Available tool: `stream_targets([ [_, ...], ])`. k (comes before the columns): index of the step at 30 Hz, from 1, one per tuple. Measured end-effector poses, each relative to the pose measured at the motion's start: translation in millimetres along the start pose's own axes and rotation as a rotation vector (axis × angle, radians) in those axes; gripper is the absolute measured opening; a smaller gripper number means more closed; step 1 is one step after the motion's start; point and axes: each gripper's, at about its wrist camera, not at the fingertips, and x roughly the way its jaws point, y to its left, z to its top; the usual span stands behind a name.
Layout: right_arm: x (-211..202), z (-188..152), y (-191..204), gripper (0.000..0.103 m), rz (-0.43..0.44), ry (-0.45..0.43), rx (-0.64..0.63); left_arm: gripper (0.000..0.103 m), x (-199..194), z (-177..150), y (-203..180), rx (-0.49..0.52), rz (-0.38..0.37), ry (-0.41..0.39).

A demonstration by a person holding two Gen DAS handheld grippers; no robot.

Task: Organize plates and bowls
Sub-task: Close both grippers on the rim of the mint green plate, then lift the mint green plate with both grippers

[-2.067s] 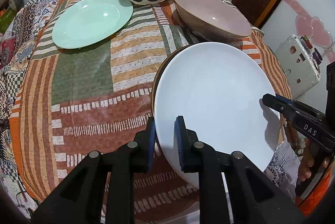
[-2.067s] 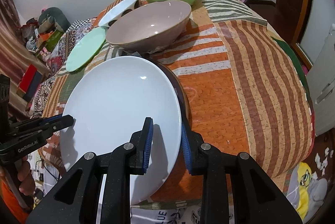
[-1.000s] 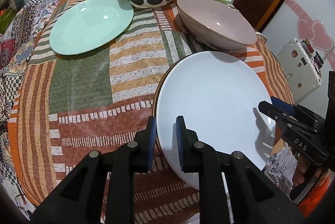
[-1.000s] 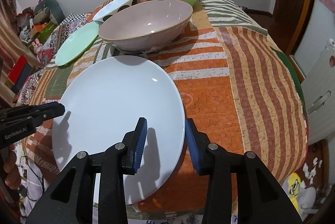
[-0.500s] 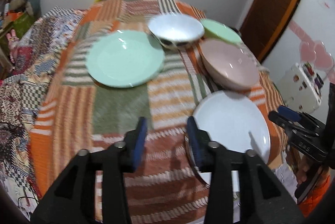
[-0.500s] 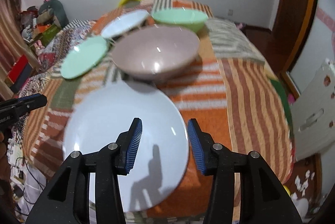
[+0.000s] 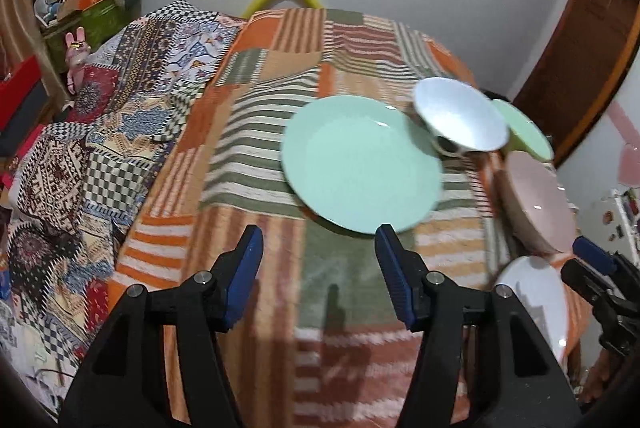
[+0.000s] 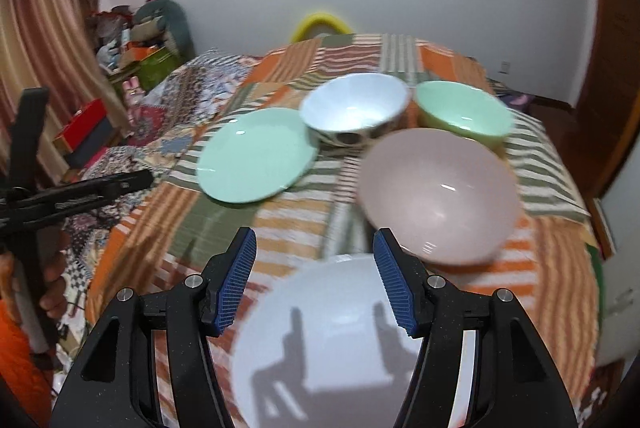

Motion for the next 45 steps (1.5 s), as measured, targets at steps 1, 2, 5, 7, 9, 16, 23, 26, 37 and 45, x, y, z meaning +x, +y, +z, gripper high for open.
stream_targets([
  [1,10,5,4,0.057,0.016,0.008,-0.001,0.058,7,4,4,0.003,0.005,0.003],
  [2,16,9,7,0.057,0.026,0.015,0.001,0.058,12,6,7,0.004,0.008,0.006],
  [5,40,23,12,0.057,0.054,0.046,0.014,0.058,29,14,15,0.009,0.014,0.022],
  [7,52,30,14,0.057,0.058,0.058,0.022,0.058,43,20,20,0.008,0.01,0.034],
  [9,64,37,17,0.057,0.052,0.075,0.02,0.058,57,25,26,-0.005,-0.004,0.043],
  [16,102,51,15,0.04,0.019,0.142,0.023,0.036,95,38,40,-0.023,-0.038,0.059],
  [23,132,53,11,0.021,-0.006,0.224,0.03,0.02,118,48,43,-0.011,-0.046,0.07],
  [26,136,54,9,0.021,-0.035,0.227,0.026,0.019,123,51,43,-0.012,-0.053,0.071],
  [37,143,53,0,0.024,-0.075,0.247,0.026,0.019,128,56,49,-0.048,-0.066,0.074],
  [45,149,54,1,0.024,-0.016,0.291,0.038,0.02,134,58,48,-0.044,-0.096,0.121],
])
